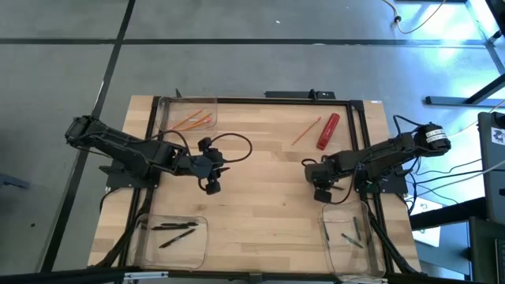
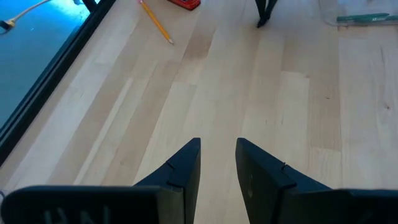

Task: Sort crayons/erasers/pens/pencils in bins
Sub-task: Put the black pen into the bottom left transparent bin

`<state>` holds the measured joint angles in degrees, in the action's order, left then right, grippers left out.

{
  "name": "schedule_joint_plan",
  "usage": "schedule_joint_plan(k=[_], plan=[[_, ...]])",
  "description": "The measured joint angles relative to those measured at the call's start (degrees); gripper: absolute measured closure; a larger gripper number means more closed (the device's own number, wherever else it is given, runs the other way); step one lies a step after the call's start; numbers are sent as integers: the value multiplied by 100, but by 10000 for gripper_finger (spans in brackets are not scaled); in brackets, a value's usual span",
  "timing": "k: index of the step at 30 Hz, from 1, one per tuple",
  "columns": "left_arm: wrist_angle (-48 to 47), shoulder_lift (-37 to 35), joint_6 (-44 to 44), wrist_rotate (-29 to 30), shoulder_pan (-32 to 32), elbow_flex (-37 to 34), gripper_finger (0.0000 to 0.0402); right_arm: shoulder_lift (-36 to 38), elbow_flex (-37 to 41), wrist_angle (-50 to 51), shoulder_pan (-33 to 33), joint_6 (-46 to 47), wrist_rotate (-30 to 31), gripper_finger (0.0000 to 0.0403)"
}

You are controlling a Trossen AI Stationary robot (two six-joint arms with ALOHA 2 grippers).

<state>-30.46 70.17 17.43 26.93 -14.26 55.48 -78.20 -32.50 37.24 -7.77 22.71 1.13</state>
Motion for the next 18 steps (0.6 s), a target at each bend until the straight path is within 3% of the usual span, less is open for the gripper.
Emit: schedule_joint_plan(k=[7, 18], plan=[[-3, 0, -11, 1, 0, 0, 306, -23, 16, -844, 201, 135, 98, 377], [-37, 0, -11, 1, 0, 0, 306, -36, -546, -842, 737, 226, 170, 397]])
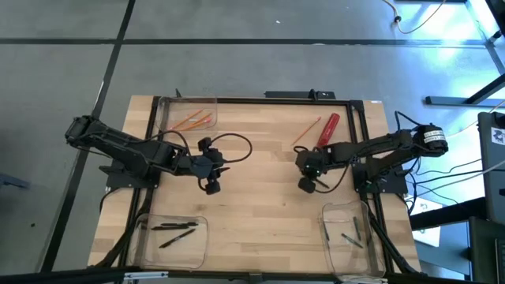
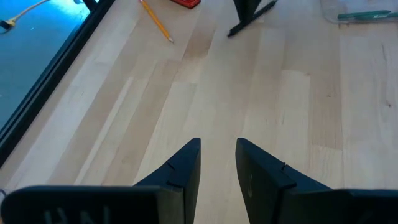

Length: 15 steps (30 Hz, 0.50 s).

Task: Sort crayons/erasers/pens/pencils in bins
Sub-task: Put the black pen into the bottom left transparent bin

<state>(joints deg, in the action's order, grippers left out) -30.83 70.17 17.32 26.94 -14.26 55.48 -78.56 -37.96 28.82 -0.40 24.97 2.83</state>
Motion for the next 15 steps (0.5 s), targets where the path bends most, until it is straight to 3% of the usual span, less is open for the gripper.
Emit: schedule_joint_plan(k=[8, 15], plan=[[-2, 0, 2, 0, 0, 0, 306, 9, -667, 211, 67, -144, 134, 393], [-2, 0, 4, 0, 0, 0, 306, 15, -1453, 1490, 61, 511, 605, 397]])
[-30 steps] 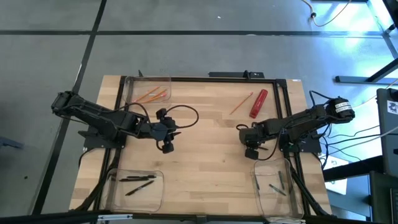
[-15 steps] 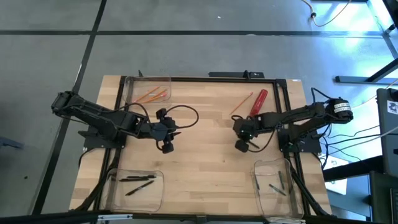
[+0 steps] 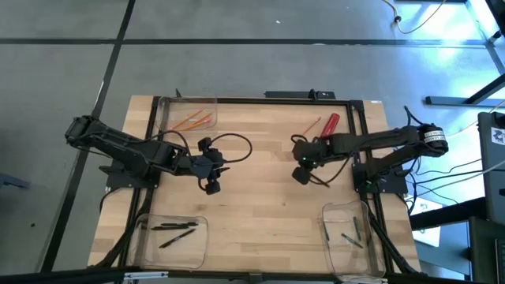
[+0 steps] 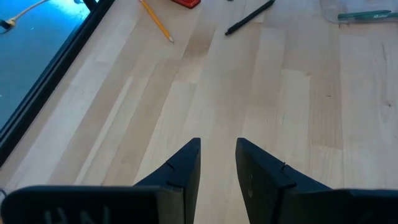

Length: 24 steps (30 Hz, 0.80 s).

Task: Sort crayons/erasers/pens/pencils in bins
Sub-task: Put the black pen into the bottom left transparent bin

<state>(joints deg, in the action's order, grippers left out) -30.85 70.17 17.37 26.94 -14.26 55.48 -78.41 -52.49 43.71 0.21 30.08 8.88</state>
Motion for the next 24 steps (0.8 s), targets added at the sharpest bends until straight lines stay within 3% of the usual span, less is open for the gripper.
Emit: schedule_joint_plan(k=[9, 19, 24], plan=[[-2, 0, 0, 0, -2, 0, 306, 2, 48, 275, 2, 721, -97, 387], [-2, 0, 0, 0, 0, 0, 306, -29, 52, 204, 2, 874, -97, 290], [-3, 0, 0, 0, -2, 0, 306, -389, 57, 242, 17, 1270, -102, 253]])
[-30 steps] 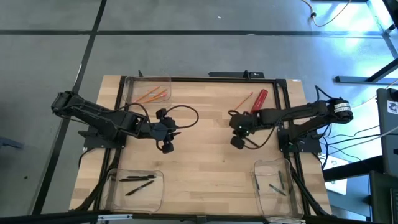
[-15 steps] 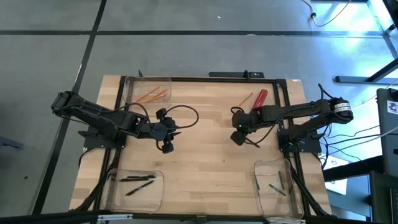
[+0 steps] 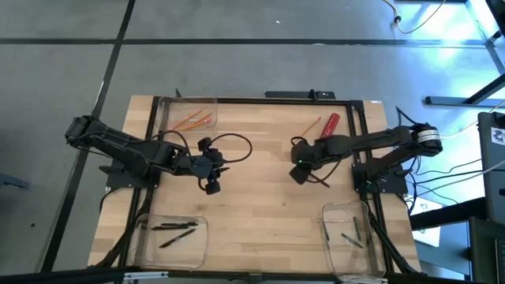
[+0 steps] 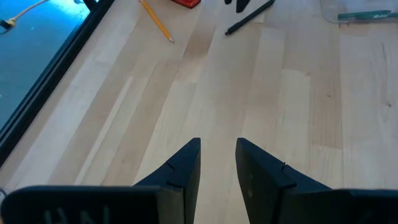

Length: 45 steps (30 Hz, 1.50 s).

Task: Sort crayons/erasers/pens/pencils in bins
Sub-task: Put the black pen into the bottom left transparent bin

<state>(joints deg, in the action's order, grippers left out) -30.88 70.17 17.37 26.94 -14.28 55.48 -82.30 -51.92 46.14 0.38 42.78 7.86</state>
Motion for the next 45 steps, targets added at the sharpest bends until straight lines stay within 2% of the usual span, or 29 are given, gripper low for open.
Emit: schedule_joint_plan(k=[8, 18, 27, 31, 45], plan=[[0, 0, 0, 0, 0, 0, 306, -906, 2, 128, 98, -258, -394, 241], [0, 0, 0, -2, 0, 0, 306, -1668, -31, 71, 177, -641, -514, 241], [0, 0, 2, 0, 2, 0, 306, -1708, -16, -36, 199, -1030, -648, 241], [0, 0, 2, 0, 0, 0, 306, -1709, -13, -92, 272, -1099, -947, 241], [0, -1, 2, -2, 0, 0, 306, -1718, -9, -124, 267, -1590, -1072, 247]])
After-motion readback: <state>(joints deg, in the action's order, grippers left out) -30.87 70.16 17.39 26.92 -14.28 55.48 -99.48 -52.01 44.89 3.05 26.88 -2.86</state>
